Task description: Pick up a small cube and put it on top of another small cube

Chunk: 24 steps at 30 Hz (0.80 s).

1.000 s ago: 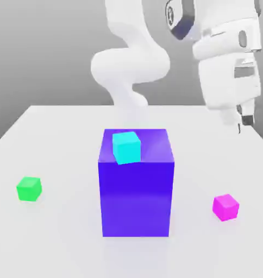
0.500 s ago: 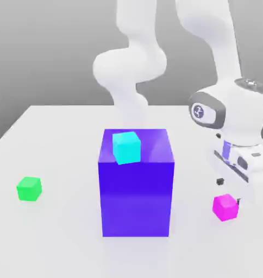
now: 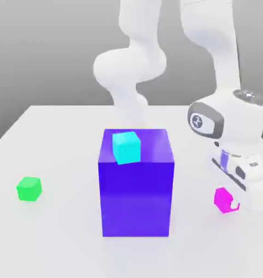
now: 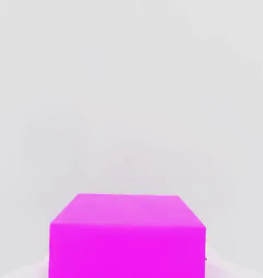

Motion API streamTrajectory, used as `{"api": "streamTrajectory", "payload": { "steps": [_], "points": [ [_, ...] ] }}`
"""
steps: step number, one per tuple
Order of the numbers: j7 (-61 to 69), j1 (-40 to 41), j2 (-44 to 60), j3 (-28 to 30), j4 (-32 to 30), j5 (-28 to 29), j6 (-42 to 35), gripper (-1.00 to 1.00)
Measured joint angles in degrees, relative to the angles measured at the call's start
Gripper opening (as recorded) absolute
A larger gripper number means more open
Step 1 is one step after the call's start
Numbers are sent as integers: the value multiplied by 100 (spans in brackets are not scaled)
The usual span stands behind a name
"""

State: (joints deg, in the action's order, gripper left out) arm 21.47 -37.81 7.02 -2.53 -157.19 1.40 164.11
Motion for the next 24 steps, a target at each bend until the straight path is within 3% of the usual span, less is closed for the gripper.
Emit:
{"api": "streamTrajectory", "payload": {
  "steps": [12, 24],
  "points": [
    [2885, 1227, -727, 415, 1403, -374, -362, -100],
    [6428, 3560, -1319, 2194, 861, 245, -828, -100]
  ]
}}
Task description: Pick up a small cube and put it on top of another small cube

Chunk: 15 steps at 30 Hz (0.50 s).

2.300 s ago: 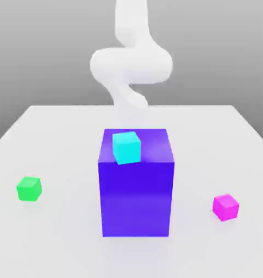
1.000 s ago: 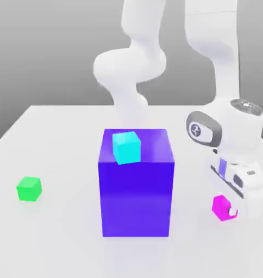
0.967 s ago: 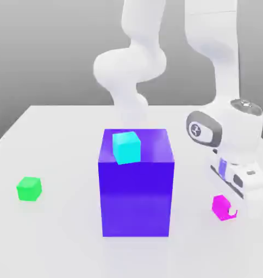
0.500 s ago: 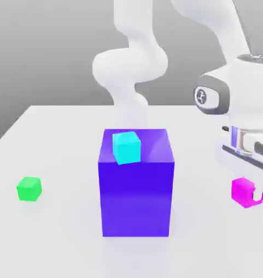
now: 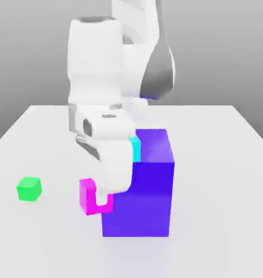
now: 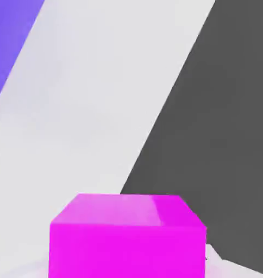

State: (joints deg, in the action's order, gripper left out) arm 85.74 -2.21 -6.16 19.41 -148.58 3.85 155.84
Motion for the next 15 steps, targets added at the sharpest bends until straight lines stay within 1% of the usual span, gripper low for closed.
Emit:
{"api": "streamTrajectory", "payload": {
  "steps": [9, 12, 15],
  "points": [
    [2559, 1425, -315, 1709, -654, 658, -271, -100],
    [2878, 1804, -357, 2030, -1110, 924, -312, -100],
    [3109, 1757, -233, 2147, -1178, 734, -227, -100]
  ]
}}
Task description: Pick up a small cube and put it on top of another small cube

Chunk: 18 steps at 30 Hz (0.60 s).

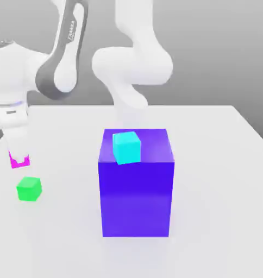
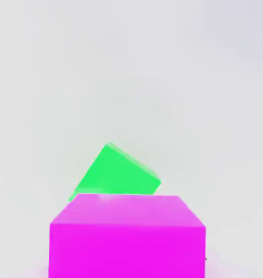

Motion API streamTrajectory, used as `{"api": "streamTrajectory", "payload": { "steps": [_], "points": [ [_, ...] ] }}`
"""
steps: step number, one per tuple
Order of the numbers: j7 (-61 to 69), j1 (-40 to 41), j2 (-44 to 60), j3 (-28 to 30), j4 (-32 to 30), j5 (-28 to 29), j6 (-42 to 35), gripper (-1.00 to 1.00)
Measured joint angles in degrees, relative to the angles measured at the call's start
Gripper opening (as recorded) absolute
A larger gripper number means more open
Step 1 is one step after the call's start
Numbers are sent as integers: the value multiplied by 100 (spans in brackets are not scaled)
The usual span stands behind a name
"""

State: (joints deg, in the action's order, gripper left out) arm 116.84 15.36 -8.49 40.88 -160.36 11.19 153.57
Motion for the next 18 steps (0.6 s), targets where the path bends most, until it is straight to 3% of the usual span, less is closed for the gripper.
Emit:
{"api": "streamTrajectory", "payload": {
  "steps": [10, 16, 17, 18],
  "points": [
    [1100, -469, 868, 102, 46, -1524, 664, -100],
    [2078, -188, 1563, -460, 49, -2905, 1150, -100],
    [2175, -136, 1633, -541, 49, -3041, 1200, 100],
    [2175, -136, 1633, -541, 49, -3041, 1200, 100]
  ]
}}
